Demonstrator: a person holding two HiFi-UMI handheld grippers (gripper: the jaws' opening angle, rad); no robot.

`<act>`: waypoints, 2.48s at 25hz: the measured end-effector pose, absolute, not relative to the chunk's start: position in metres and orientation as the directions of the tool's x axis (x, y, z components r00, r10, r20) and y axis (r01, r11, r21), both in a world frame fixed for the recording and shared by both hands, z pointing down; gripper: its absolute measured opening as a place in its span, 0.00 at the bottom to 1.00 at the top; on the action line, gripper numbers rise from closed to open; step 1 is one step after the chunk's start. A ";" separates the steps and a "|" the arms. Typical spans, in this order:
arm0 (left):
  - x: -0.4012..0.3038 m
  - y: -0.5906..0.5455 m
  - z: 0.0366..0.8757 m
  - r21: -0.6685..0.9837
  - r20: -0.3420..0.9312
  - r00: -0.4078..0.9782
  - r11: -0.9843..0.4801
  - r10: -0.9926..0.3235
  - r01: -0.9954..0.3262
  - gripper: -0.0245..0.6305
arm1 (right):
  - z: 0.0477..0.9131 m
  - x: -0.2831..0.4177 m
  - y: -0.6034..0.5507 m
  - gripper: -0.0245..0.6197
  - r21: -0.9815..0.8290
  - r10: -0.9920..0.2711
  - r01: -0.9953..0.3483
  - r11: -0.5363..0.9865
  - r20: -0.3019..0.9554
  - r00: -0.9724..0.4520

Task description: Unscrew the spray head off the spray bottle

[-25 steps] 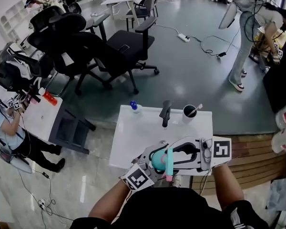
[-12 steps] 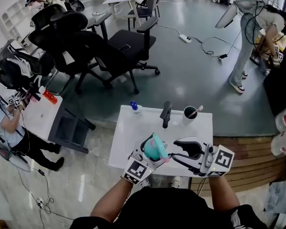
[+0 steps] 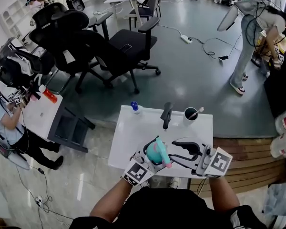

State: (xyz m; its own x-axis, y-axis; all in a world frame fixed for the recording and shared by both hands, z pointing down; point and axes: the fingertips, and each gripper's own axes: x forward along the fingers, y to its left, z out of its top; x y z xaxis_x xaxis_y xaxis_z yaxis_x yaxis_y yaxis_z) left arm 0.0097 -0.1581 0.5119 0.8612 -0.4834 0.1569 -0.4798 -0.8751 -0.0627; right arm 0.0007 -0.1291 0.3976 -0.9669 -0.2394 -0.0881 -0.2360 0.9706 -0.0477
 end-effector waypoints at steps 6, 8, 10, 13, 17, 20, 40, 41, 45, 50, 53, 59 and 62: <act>0.019 -0.151 0.515 -0.059 0.174 0.880 -0.897 -0.442 -0.438 0.76 | 0.398 -0.018 -0.121 0.30 0.061 -0.212 -0.214 0.975 -0.034 -0.977; 0.021 -0.150 0.517 -0.058 0.180 0.883 -0.901 -0.433 -0.430 0.76 | 0.398 -0.021 -0.122 0.30 0.097 -0.232 -0.234 0.967 -0.035 -0.972; 0.023 -0.148 0.519 -0.057 0.186 0.885 -0.904 -0.427 -0.424 0.76 | 0.396 -0.022 -0.122 0.31 0.128 -0.254 -0.257 0.958 -0.043 -0.966; 0.024 -0.146 0.520 -0.053 0.191 0.887 -0.907 -0.420 -0.418 0.76 | 0.394 -0.024 -0.121 0.29 0.163 -0.266 -0.270 0.949 -0.049 -0.963; 0.025 -0.145 0.519 -0.046 0.191 0.889 -0.909 -0.416 -0.415 0.76 | 0.393 -0.024 -0.120 0.25 0.166 -0.276 -0.285 0.944 -0.075 -0.958; 0.026 -0.144 0.519 -0.044 0.187 0.890 -0.909 -0.415 -0.414 0.76 | 0.393 -0.022 -0.120 0.24 0.131 -0.285 -0.295 0.946 -0.093 -0.954; -0.007 -0.160 0.553 -0.047 0.291 0.780 -0.823 -0.554 -0.566 0.76 | 0.304 0.014 -0.116 0.24 0.009 -0.329 -0.360 0.933 -0.390 -0.860; -0.010 -0.161 0.556 -0.046 0.300 0.773 -0.818 -0.558 -0.573 0.76 | 0.297 0.019 -0.116 0.24 0.019 -0.334 -0.373 0.927 -0.407 -0.850; -0.019 -0.164 0.568 -0.053 0.322 0.744 -0.796 -0.585 -0.603 0.76 | 0.282 0.041 -0.118 0.24 0.053 -0.374 -0.440 0.896 -0.444 -0.814; -0.035 -0.171 0.566 -0.059 0.312 0.712 -0.760 -0.630 -0.647 0.76 | 0.284 0.064 -0.132 0.24 0.117 -0.479 -0.567 0.816 -0.414 -0.774; -0.041 -0.174 0.559 -0.068 0.296 0.702 -0.747 -0.648 -0.661 0.76 | 0.296 0.073 -0.143 0.24 0.105 -0.542 -0.618 0.779 -0.382 -0.749; -0.049 -0.187 0.531 -0.091 0.232 0.677 -0.709 -0.698 -0.700 0.76 | 0.352 0.081 -0.162 0.24 0.024 -0.635 -0.671 0.741 -0.298 -0.712; -0.052 -0.193 0.516 -0.101 0.202 0.665 -0.691 -0.719 -0.716 0.76 | 0.376 0.085 -0.168 0.24 -0.015 -0.670 -0.691 0.723 -0.260 -0.695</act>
